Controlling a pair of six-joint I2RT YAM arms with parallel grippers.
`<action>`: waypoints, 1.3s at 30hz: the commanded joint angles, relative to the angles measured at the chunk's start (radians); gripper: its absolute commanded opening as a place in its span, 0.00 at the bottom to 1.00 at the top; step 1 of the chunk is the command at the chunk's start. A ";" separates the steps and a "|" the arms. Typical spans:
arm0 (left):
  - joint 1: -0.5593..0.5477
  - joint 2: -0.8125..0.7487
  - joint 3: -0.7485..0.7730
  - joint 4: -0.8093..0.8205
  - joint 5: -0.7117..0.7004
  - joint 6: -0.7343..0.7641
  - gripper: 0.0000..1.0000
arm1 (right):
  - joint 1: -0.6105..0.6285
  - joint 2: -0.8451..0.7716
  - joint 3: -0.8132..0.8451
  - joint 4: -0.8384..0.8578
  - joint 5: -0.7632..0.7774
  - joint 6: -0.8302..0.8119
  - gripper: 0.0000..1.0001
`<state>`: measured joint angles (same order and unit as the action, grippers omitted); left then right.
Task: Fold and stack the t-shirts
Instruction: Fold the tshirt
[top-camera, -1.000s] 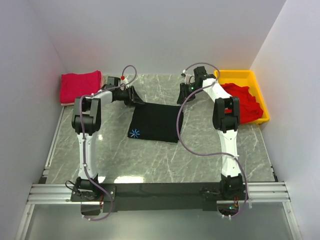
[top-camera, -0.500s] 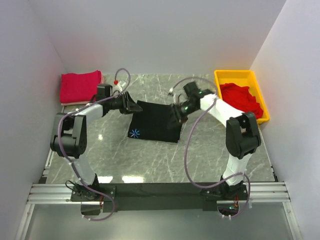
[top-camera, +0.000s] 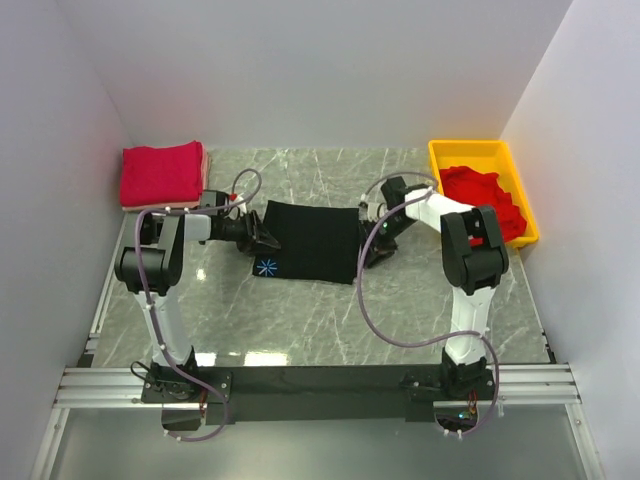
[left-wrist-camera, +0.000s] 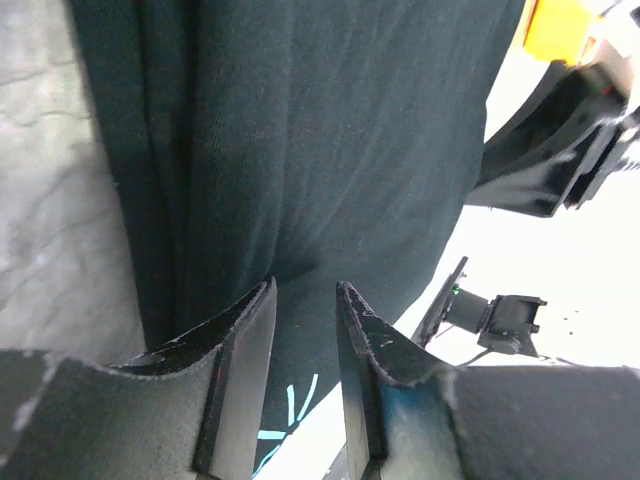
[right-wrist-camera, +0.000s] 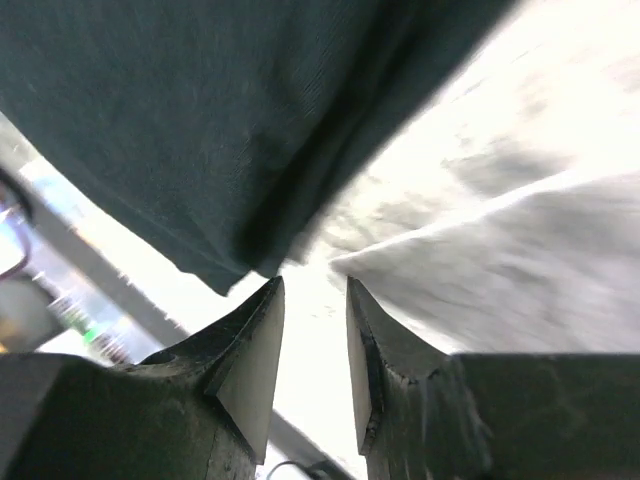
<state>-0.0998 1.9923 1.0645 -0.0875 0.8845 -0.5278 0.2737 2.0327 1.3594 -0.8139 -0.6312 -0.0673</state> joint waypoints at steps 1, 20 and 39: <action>0.023 -0.012 -0.008 0.006 -0.023 0.019 0.39 | -0.002 -0.083 0.086 -0.051 0.084 -0.061 0.39; -0.005 -0.110 -0.081 0.038 0.041 0.011 0.41 | 0.047 -0.250 -0.318 0.332 -0.113 0.219 0.45; -0.002 -0.046 -0.051 -0.003 -0.038 0.040 0.31 | 0.085 -0.167 -0.319 0.360 -0.125 0.224 0.15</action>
<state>-0.1005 1.9305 0.9863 -0.0586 0.8833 -0.5316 0.3508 1.8660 1.0290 -0.4557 -0.7567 0.1673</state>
